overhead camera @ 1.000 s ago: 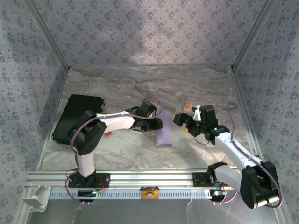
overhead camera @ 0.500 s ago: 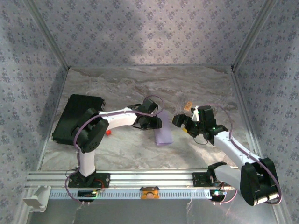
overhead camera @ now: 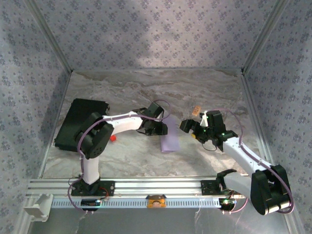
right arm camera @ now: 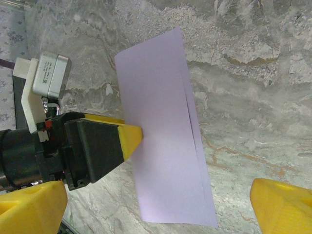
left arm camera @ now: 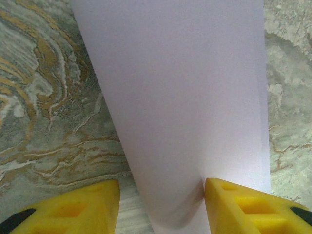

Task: Fold a paper plane with a square sheet of paper (pick it up from the middle)
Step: First fold the square sheet of paper in half at the center of the table.

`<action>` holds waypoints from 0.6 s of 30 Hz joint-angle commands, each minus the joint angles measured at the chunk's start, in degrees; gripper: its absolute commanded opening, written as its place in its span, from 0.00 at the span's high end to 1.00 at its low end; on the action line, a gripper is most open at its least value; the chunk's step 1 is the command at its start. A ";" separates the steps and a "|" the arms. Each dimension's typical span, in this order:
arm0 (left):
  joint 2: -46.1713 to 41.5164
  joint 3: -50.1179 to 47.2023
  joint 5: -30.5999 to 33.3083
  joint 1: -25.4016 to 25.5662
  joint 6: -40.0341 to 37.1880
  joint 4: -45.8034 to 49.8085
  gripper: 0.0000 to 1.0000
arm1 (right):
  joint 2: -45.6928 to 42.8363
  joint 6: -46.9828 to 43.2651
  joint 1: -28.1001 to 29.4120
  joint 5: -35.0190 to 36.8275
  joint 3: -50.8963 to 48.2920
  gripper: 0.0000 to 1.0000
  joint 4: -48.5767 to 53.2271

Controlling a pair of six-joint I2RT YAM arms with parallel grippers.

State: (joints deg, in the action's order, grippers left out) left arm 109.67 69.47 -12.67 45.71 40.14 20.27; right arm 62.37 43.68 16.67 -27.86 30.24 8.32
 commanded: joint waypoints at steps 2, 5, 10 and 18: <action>2.85 3.04 -0.42 -0.05 -2.33 4.44 0.50 | 0.21 -0.27 0.33 0.61 0.96 0.02 1.00; 4.68 4.50 0.05 -0.01 -2.76 5.89 0.49 | 0.21 -0.37 0.33 0.72 0.91 0.02 0.92; 6.16 5.34 0.08 0.01 -2.57 6.22 0.47 | 0.69 -0.96 0.33 2.52 0.98 0.02 2.86; 7.61 6.30 1.84 0.24 -3.30 7.91 0.45 | 1.09 -1.69 -0.44 4.21 0.43 0.03 4.71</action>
State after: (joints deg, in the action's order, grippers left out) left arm 113.38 75.85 -12.58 45.76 38.35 27.64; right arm 63.07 43.31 16.58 -25.04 30.24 10.85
